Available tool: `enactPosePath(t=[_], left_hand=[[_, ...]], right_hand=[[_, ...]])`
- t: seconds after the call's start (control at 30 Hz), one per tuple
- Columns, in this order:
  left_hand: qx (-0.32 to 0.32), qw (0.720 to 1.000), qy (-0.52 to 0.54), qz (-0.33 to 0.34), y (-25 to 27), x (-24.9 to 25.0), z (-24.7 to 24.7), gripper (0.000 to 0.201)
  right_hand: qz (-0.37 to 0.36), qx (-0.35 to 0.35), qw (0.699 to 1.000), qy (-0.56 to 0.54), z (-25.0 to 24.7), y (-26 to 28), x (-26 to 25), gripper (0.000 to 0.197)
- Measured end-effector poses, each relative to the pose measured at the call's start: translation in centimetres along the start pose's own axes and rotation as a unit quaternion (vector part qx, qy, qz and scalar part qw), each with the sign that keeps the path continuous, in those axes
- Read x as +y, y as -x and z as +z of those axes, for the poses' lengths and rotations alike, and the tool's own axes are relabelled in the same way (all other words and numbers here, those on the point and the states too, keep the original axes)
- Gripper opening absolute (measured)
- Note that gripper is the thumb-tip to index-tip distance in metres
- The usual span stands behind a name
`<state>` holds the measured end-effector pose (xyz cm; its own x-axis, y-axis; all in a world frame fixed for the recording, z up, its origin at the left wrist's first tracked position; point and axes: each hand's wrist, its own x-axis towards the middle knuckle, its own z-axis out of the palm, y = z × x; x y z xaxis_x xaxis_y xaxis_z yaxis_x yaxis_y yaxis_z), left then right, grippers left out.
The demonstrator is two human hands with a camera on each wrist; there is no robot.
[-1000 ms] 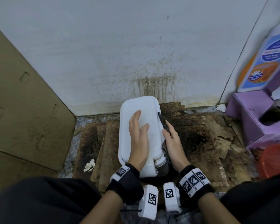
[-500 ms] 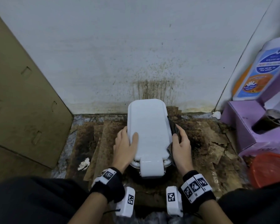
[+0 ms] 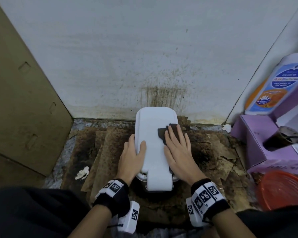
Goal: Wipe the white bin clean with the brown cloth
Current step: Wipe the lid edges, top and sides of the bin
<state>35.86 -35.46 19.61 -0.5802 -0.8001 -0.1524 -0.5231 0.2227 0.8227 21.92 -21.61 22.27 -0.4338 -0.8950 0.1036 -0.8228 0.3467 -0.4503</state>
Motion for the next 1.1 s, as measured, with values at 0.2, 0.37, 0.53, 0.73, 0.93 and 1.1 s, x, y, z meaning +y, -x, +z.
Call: enactPosePath(t=[0.2, 0.37, 0.53, 0.73, 0.93, 1.1], left_hand=[[-0.005, 1.0, 0.009, -0.008, -0.1, 0.0, 0.1, 0.059], [-0.001, 1.0, 0.012, -0.006, -0.1, -0.1, 0.3, 0.062], [0.007, 1.0, 0.029, 0.001, 0.0, -0.1, 0.5, 0.072], [0.006, 0.999, 0.049, -0.002, 0.0, -0.3, 0.6, 0.074], [0.002, 0.999, 0.042, -0.013, 0.0, -0.2, 0.3, 0.058], [0.006, 0.999, 0.041, -0.012, -0.1, 0.0, 0.4, 0.056]], right_hand=[[0.001, -0.086, 0.994, 0.062, -0.7, -5.1, 1.2, 0.058], [0.019, -0.107, 0.989, 0.102, -0.7, -5.8, 0.1, 0.06], [-0.016, -0.085, 0.99, 0.11, 0.0, -1.1, -2.0, 0.061], [-0.04, -0.052, 0.991, 0.118, 0.5, -0.1, -1.8, 0.063], [-0.019, -0.071, 0.992, 0.107, -0.3, -4.6, 0.4, 0.057], [-0.021, -0.06, 0.995, 0.083, 0.2, -1.4, -0.6, 0.063]])
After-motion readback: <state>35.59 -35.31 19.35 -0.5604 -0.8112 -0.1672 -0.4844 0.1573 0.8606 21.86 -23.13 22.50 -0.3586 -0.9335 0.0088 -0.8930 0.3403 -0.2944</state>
